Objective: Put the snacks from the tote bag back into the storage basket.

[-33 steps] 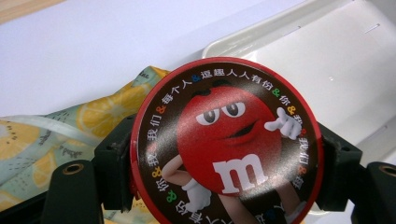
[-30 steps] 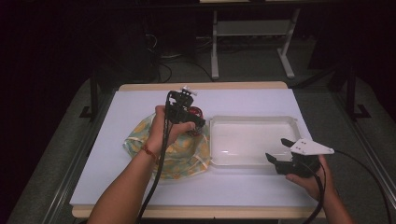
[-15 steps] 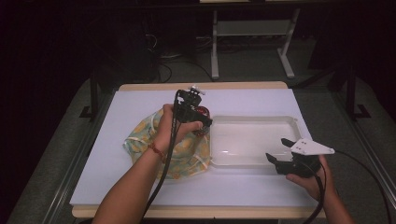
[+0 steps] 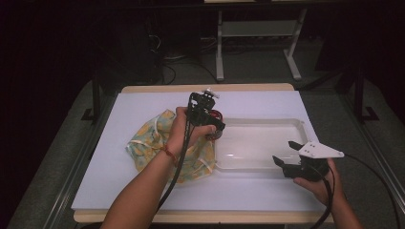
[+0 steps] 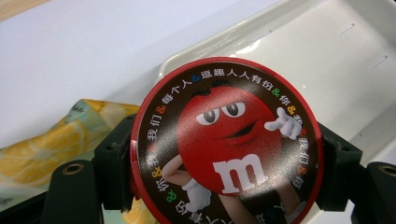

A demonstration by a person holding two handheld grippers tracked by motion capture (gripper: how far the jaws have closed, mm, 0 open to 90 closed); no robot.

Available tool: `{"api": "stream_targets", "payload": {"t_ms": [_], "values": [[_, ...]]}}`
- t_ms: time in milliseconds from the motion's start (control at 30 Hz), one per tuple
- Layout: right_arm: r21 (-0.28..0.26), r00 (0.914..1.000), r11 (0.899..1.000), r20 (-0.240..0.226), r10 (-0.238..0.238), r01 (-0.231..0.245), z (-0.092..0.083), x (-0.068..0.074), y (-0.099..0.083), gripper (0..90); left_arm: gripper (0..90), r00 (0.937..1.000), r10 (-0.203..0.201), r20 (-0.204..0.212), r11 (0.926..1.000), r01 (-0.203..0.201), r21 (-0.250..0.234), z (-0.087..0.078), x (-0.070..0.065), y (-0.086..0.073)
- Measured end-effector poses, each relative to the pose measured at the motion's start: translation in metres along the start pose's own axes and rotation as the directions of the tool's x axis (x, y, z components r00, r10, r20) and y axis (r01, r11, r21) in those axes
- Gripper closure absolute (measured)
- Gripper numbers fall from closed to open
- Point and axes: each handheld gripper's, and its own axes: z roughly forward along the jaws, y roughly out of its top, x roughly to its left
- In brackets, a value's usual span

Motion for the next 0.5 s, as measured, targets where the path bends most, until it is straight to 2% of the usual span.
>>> {"api": "stream_targets", "payload": {"t_ms": [500], "values": [[-0.025,0.9995,0.999,0.019,0.023,-0.023,-0.01,-0.003,-0.002,23.4,24.4,0.9996,0.017,0.024,0.9998,-0.017,0.008,0.01,-0.012,0.006]]}}
